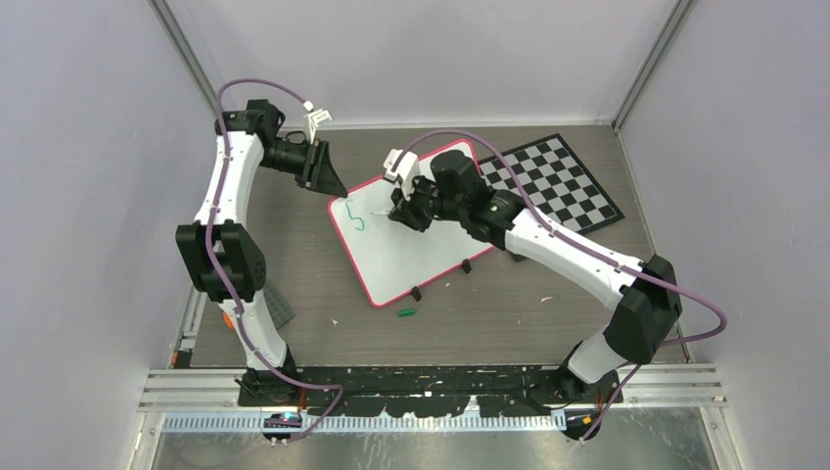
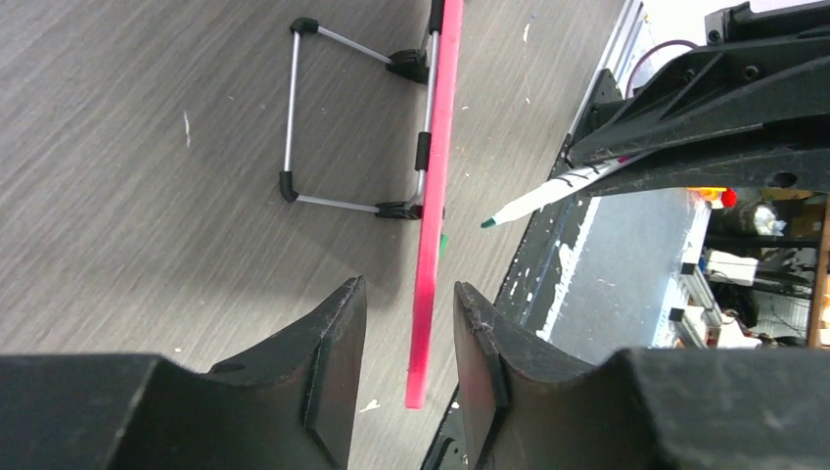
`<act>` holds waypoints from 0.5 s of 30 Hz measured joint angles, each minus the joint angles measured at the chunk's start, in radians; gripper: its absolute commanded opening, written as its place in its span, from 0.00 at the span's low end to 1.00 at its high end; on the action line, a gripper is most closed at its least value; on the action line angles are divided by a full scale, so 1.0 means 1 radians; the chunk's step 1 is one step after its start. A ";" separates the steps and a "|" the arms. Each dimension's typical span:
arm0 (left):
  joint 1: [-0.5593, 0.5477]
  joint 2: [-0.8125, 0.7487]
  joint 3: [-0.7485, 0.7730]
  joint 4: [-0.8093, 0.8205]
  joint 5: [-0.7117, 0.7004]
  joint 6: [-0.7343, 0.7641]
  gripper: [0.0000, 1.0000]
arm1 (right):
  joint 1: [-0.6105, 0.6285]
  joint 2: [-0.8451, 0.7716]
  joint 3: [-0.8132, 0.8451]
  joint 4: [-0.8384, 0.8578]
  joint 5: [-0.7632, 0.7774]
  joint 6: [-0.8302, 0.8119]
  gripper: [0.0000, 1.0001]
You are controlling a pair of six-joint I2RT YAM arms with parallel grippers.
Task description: Write a sentence on the whiteboard
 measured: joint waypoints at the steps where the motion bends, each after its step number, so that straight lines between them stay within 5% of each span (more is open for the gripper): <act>1: 0.000 0.000 -0.003 -0.006 0.005 0.000 0.41 | -0.002 0.000 0.000 0.000 0.000 0.000 0.00; 8: 0.000 -0.021 -0.112 0.011 0.026 -0.026 0.40 | -0.004 0.000 0.000 0.001 -0.010 -0.004 0.00; 15: 0.000 -0.022 -0.118 0.021 0.034 -0.035 0.23 | -0.004 0.052 0.050 0.002 -0.027 -0.003 0.00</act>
